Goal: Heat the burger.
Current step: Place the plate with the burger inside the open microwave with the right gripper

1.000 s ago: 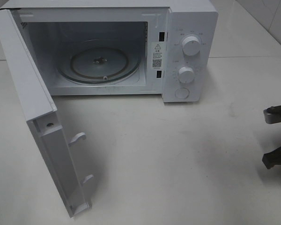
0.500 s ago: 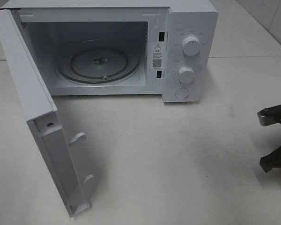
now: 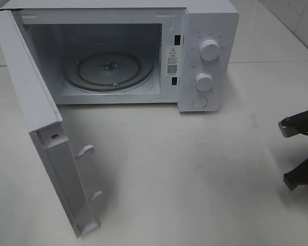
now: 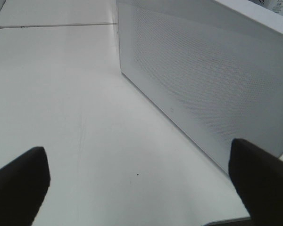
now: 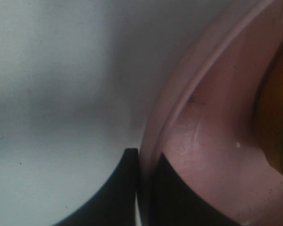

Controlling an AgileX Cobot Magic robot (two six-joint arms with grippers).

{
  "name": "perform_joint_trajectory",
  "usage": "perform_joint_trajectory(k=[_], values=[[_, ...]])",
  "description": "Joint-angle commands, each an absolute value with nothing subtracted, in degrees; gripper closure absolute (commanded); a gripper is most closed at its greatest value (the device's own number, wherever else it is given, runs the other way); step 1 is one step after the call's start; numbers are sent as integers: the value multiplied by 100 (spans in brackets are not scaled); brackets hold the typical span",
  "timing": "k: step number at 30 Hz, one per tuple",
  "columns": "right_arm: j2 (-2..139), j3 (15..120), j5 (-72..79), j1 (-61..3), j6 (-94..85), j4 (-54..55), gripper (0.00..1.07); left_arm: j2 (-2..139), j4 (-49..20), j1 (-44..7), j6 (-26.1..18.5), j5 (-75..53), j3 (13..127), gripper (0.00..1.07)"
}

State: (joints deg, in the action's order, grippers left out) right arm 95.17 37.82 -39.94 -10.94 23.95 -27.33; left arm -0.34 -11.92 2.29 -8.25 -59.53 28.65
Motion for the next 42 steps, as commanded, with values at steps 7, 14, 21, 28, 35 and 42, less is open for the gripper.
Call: perform_joint_trajectory(k=[7, 14, 21, 28, 35, 42], values=[[9018, 3747, -4807, -1484, 2613, -3077, 107, -166, -1203, 235, -814, -5896, 2848, 9], [8743, 3741, -5202, -1902, 2699, -3197, 107, -166, -1203, 235, -814, -5896, 2848, 9], [8566, 3741, -5735, -2441, 2848, -3426, 107, -166, -1203, 235, -814, -5896, 2848, 9], [8325, 3741, -6056, -3100, 3002, -3518, 107, -166, -1203, 235, -814, -5896, 2848, 9], [8170, 3741, -6308, -3730, 3105, -3558, 107, -166, -1203, 235, -814, -5896, 2848, 9], [8090, 3741, -6469, -4572, 3134, -3558, 107, -166, -1203, 235, -814, -5896, 2848, 9]])
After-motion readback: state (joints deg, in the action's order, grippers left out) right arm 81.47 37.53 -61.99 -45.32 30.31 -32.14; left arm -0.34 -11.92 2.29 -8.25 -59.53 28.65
